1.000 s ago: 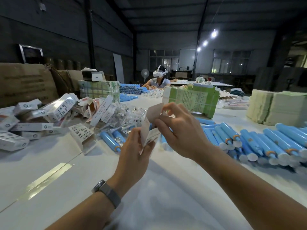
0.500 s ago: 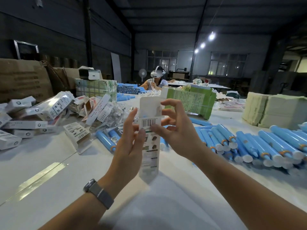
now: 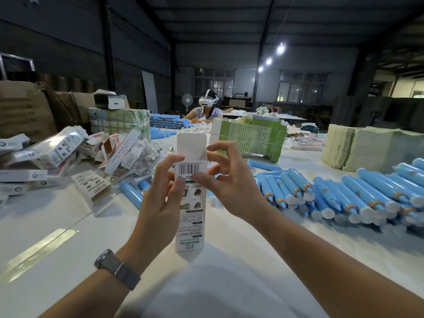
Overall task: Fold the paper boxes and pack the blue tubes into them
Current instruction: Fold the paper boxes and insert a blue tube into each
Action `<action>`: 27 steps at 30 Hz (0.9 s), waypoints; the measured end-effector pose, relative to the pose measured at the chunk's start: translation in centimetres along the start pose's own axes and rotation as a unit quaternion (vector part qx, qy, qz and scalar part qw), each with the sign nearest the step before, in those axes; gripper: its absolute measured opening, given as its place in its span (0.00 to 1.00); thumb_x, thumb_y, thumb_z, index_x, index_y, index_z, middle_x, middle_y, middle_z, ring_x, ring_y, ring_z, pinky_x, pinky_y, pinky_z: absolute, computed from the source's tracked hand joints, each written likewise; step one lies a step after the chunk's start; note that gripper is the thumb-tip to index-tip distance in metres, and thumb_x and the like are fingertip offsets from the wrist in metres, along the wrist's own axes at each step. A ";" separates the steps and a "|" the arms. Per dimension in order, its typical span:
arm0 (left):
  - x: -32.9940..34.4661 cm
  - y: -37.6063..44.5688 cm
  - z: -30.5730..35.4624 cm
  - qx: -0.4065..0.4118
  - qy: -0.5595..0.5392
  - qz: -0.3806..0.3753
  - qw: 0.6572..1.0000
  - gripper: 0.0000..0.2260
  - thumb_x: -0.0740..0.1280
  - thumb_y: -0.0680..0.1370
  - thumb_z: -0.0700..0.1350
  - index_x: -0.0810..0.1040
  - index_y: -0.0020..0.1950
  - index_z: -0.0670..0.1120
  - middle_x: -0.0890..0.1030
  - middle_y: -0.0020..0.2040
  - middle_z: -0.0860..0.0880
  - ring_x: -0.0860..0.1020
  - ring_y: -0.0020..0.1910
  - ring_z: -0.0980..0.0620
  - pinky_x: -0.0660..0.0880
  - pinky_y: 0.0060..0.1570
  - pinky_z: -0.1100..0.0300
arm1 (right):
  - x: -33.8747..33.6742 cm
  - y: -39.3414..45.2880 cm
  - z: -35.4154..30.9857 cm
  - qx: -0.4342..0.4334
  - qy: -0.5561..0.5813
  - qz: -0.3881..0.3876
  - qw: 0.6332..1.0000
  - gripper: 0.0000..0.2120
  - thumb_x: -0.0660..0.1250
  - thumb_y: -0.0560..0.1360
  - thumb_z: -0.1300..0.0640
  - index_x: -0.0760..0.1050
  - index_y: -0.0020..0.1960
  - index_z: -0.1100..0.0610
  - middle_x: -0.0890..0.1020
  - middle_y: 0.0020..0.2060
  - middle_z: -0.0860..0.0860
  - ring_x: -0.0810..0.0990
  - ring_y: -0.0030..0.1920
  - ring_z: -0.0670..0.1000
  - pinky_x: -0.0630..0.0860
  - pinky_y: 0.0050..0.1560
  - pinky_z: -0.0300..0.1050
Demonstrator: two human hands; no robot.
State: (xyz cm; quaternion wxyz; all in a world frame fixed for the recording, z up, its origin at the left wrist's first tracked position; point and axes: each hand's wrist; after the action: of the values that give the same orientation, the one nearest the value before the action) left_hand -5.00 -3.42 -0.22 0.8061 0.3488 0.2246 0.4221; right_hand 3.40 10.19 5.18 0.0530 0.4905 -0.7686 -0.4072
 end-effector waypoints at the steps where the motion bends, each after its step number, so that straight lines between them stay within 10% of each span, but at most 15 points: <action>1: 0.0 -0.1 0.1 0.000 0.003 0.001 1.000 0.13 0.58 0.79 0.58 0.68 0.64 0.67 0.82 0.52 0.51 0.83 0.49 0.47 0.83 0.44 0.48 | 0.0 0.0 0.0 0.000 -0.001 -0.001 1.000 0.20 0.75 0.72 0.57 0.66 0.52 0.42 0.83 0.53 0.47 0.79 0.39 0.44 0.82 0.41 0.48; 11: 0.1 -0.1 0.0 0.014 0.006 0.008 1.000 0.14 0.60 0.79 0.58 0.69 0.65 0.66 0.82 0.51 0.51 0.83 0.47 0.46 0.82 0.45 0.43 | -0.7 0.0 -0.4 -0.014 -0.030 -0.018 0.999 0.12 0.75 0.73 0.58 0.73 0.48 0.45 0.82 0.40 0.35 0.79 0.36 0.41 0.75 0.32 0.37; 16: 0.1 0.0 -0.2 0.003 -0.006 0.000 1.000 0.14 0.60 0.79 0.57 0.69 0.65 0.65 0.82 0.52 0.51 0.82 0.47 0.48 0.80 0.45 0.50 | -0.7 0.0 -0.5 -0.053 -0.040 0.003 0.998 0.14 0.76 0.70 0.62 0.74 0.48 0.49 0.81 0.56 0.46 0.80 0.51 0.49 0.79 0.43 0.46; 22: 0.2 -0.1 0.3 0.014 -0.001 0.011 1.000 0.15 0.60 0.80 0.54 0.67 0.64 0.69 0.81 0.52 0.46 0.82 0.48 0.45 0.80 0.47 0.39 | -0.6 0.0 -0.5 -0.137 -0.111 0.037 0.984 0.26 0.77 0.70 0.58 0.69 0.63 0.45 0.81 0.52 0.37 0.80 0.53 0.42 0.77 0.46 0.40; 27: 0.3 -0.1 0.5 0.015 0.011 0.015 1.000 0.18 0.59 0.81 0.48 0.63 0.67 0.68 0.81 0.51 0.45 0.82 0.47 0.44 0.80 0.48 0.41 | -0.7 0.1 -0.2 -0.210 -0.185 0.034 0.960 0.13 0.75 0.72 0.60 0.82 0.57 0.58 0.84 0.54 0.50 0.81 0.53 0.47 0.77 0.46 0.40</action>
State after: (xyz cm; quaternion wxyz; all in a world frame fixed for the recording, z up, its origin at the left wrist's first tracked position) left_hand -4.47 -3.33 -0.01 0.7917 0.3597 0.2342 0.4347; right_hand 3.79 10.68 5.59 0.0258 0.3580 -0.6787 -0.6408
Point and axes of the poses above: each hand's wrist, its own y-axis towards the middle knuckle, its own x-axis out of the palm, z = x × y
